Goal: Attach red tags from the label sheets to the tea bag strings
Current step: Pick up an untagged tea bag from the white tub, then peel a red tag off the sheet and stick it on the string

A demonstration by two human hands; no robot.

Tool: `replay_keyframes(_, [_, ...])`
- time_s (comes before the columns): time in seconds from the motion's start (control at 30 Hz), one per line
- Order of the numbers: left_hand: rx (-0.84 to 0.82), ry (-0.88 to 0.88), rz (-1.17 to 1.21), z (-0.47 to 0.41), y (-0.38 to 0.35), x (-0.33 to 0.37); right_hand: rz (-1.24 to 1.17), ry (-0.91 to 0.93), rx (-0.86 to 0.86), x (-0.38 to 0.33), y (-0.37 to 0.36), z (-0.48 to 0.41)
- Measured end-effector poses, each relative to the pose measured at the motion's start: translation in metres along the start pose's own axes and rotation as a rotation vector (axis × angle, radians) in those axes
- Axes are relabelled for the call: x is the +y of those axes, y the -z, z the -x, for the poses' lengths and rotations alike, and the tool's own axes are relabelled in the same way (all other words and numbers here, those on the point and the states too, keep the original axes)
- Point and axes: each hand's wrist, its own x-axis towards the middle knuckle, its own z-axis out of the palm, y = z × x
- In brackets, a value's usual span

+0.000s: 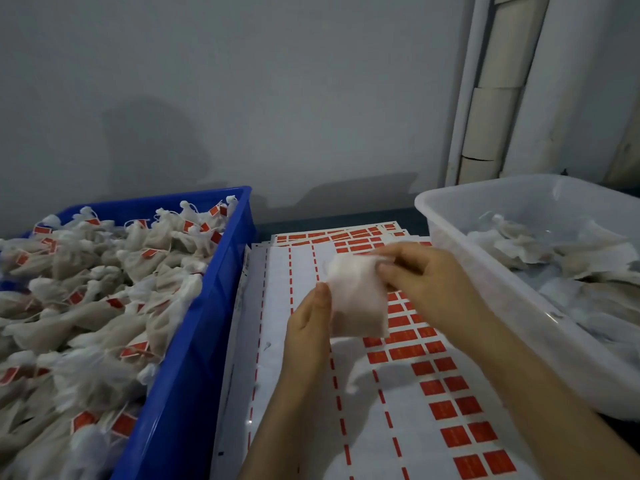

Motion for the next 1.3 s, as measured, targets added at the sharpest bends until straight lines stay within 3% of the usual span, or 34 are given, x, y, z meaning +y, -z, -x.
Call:
replay_keyframes(0.1, [0.027, -0.102, -0.098, 0.0, -0.001, -0.004, -0.065, -0.048, -0.005, 0.018, -0.025, 0.008])
replay_keyframes(0.3, [0.224, -0.065, -0.274, 0.0, -0.006, -0.012, -0.159, -0.172, 0.226, 0.03, -0.034, 0.016])
replay_keyframes(0.43, [0.294, -0.198, -0.285, 0.003, -0.01, -0.013, -0.27, -0.134, 0.06, 0.029, -0.045, 0.035])
replay_keyframes(0.53, [0.254, -0.209, -0.259, 0.004, -0.012, -0.017, -0.263, -0.045, -0.039, 0.022, -0.062, 0.042])
replay_keyframes(0.77, [-0.056, -0.316, -0.38, 0.01, -0.015, -0.013, -0.255, -0.061, 0.146, 0.029, -0.062, 0.04])
replay_keyframes(0.9, [-0.071, -0.325, -0.373, 0.008, -0.013, -0.012, -0.231, -0.052, 0.173, 0.03, -0.058, 0.039])
replay_keyframes(1.17, [0.109, -0.118, -0.212, 0.002, -0.007, -0.005, -0.296, -0.095, 0.05, 0.028, -0.049, 0.039])
replay_keyframes(1.3, [0.024, -0.021, -0.116, 0.004, -0.005, -0.004, -0.306, -0.155, 0.07, 0.024, -0.047, 0.036])
